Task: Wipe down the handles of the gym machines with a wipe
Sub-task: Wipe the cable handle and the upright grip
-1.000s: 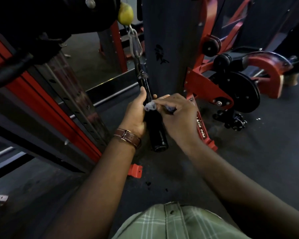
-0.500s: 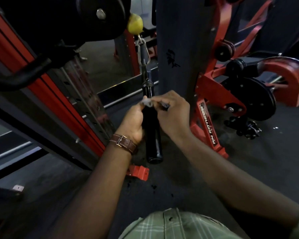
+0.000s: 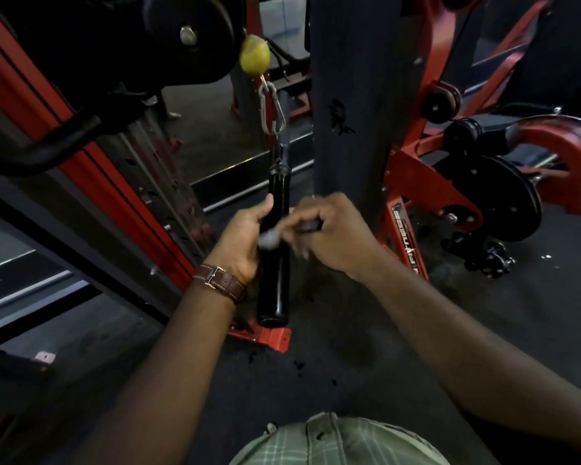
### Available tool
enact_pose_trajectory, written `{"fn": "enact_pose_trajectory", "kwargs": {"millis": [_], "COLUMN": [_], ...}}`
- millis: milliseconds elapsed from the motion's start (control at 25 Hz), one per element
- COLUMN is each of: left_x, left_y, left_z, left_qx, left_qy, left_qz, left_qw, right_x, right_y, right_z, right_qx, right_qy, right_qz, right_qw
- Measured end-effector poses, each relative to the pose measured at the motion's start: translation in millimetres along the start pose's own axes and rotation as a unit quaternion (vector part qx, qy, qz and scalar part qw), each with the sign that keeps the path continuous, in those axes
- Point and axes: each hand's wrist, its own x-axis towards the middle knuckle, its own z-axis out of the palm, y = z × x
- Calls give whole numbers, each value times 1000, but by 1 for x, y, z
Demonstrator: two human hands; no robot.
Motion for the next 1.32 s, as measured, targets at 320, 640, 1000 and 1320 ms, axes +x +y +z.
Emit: {"fn": "enact_pose_trajectory", "kwargs": {"millis": [320, 640, 1000, 1320], "left_x": [-12, -44, -33, -21], "left_y": [8, 46, 74, -15], "left_z": [-4, -30, -42, -30], "left_qx": [80, 381, 614, 647], "left_qy": [43, 108, 202, 287], "left_qz": [-20, 54, 84, 522], "left_qw": [996, 916, 758, 476], "right_x": [-34, -16, 32, 146], "right_y": [23, 36, 34, 37], "right_z": [-36, -56, -83, -80], "right_qx": [168, 180, -14, -193], "right_qy": [-56, 56, 142, 2], "right_qz": [80, 91, 70, 42], "right_qw": [981, 978, 987, 980]}}
